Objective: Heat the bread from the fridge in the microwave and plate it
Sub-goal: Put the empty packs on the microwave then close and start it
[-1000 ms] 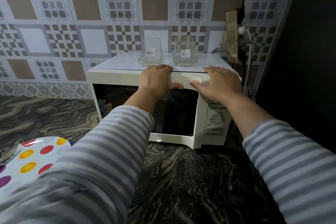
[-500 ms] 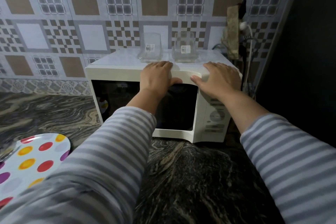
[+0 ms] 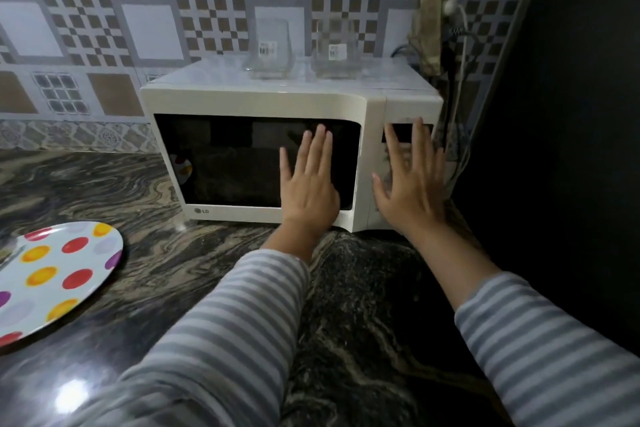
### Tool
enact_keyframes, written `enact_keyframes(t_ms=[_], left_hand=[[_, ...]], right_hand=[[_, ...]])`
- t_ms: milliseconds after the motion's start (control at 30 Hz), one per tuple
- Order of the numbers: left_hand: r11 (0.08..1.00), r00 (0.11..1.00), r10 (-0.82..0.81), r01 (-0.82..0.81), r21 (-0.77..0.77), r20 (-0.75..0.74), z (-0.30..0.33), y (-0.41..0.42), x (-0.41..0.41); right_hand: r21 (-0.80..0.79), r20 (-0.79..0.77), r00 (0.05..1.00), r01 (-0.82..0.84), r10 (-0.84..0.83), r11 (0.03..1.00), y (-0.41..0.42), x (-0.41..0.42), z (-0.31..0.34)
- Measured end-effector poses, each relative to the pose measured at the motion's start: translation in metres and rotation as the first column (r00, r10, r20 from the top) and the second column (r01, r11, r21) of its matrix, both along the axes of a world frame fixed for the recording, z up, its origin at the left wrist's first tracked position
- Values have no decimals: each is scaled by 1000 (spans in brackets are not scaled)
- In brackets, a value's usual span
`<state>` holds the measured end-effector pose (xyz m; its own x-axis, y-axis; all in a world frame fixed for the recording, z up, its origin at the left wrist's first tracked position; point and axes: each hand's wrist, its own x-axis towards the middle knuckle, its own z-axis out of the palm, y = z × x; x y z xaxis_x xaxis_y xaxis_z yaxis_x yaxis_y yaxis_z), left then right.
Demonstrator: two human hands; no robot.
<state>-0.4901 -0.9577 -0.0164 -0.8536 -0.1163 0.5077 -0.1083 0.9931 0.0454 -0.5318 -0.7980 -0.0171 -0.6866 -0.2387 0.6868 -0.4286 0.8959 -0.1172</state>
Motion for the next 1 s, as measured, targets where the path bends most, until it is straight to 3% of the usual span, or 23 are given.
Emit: enact_keyframes(t_ms=[133, 300, 400, 733, 867, 1000], left_hand=[[995, 971, -44, 22, 93, 235, -59, 19, 20], [959, 901, -143, 24, 282, 410, -109, 38, 34], [973, 867, -124, 11, 230, 482, -125, 42, 37], [970, 881, -127, 15, 242, 456, -124, 42, 37], [972, 880, -127, 20, 232, 458, -123, 41, 39], [974, 881, -127, 24, 224, 456, -124, 41, 40]], right_hand=[[-35, 329, 936, 144, -125, 989, 12, 19, -65], [22, 502, 851, 168, -157, 985, 19, 23, -96], [31, 509, 849, 145, -141, 989, 20, 20, -97], [150, 472, 848, 193, -242, 970, 15, 18, -90], [78, 501, 842, 185, -199, 980, 16, 20, -85], [24, 410, 896, 178, -172, 984, 16, 18, -73]])
